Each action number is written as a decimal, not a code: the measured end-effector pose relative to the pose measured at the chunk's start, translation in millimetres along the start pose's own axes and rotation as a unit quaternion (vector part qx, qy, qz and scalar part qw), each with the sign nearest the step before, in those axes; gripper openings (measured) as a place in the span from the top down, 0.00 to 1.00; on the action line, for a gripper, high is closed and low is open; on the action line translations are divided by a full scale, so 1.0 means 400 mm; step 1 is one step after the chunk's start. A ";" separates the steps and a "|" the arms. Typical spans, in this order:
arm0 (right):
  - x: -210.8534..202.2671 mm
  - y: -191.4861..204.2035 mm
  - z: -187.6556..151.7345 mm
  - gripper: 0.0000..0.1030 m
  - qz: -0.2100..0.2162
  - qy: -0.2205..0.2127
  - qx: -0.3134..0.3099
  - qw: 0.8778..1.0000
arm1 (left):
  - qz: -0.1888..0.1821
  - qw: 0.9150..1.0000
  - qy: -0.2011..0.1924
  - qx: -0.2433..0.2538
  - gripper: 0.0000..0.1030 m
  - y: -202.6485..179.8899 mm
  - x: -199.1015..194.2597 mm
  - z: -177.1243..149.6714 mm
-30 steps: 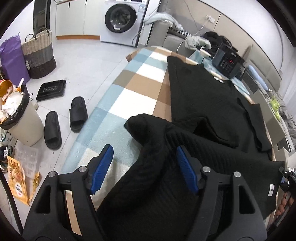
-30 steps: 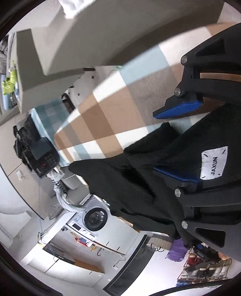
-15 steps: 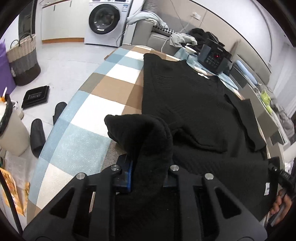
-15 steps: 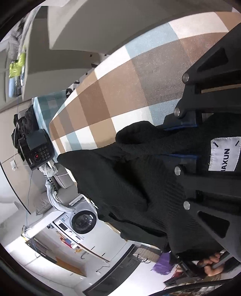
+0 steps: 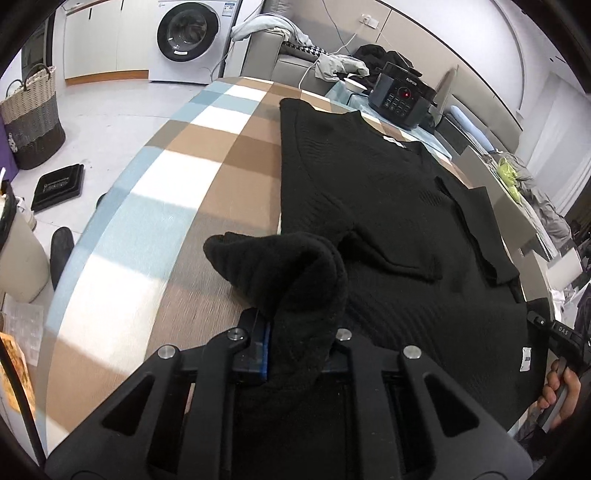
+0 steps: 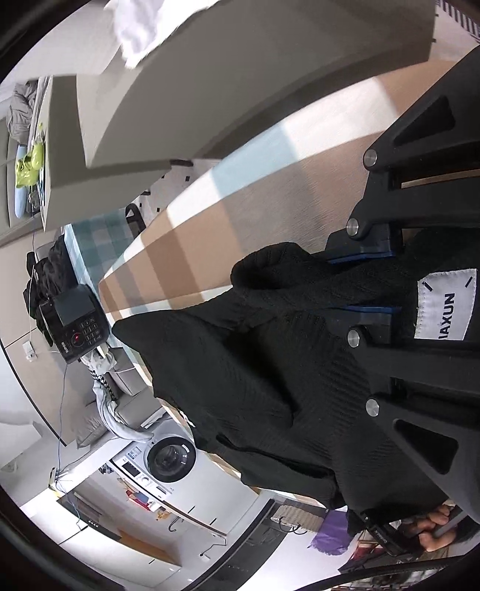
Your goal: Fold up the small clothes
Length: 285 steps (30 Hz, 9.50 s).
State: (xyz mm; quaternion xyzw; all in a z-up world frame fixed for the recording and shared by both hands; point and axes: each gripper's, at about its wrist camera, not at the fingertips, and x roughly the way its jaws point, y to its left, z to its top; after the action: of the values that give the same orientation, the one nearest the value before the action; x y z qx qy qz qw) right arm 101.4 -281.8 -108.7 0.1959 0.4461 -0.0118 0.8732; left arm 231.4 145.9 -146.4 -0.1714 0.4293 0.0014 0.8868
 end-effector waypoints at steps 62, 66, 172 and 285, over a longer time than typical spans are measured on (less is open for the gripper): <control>-0.142 -0.060 -0.185 0.70 0.029 -0.009 -0.074 0.997 | 0.041 0.998 -0.027 -0.037 0.94 0.098 -0.277 -0.202; -0.166 -0.044 -0.182 0.92 0.033 -0.027 -0.092 0.995 | 0.030 0.998 -0.049 -0.038 0.96 0.089 -0.306 -0.188; -0.016 0.016 -0.068 0.80 0.040 0.022 -0.025 0.999 | 0.030 0.999 -0.008 -0.028 0.87 0.090 -0.093 -0.089; -0.205 -0.083 -0.203 0.46 0.051 -0.006 0.024 0.998 | 0.033 0.999 -0.004 -0.043 0.56 0.123 -0.347 -0.301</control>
State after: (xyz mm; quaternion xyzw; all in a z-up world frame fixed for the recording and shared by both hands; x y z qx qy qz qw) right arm -17.4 -296.5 -98.3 0.2391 0.4302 0.0212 0.8702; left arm 44.9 175.6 -124.3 -0.1948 0.4303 0.0498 0.8800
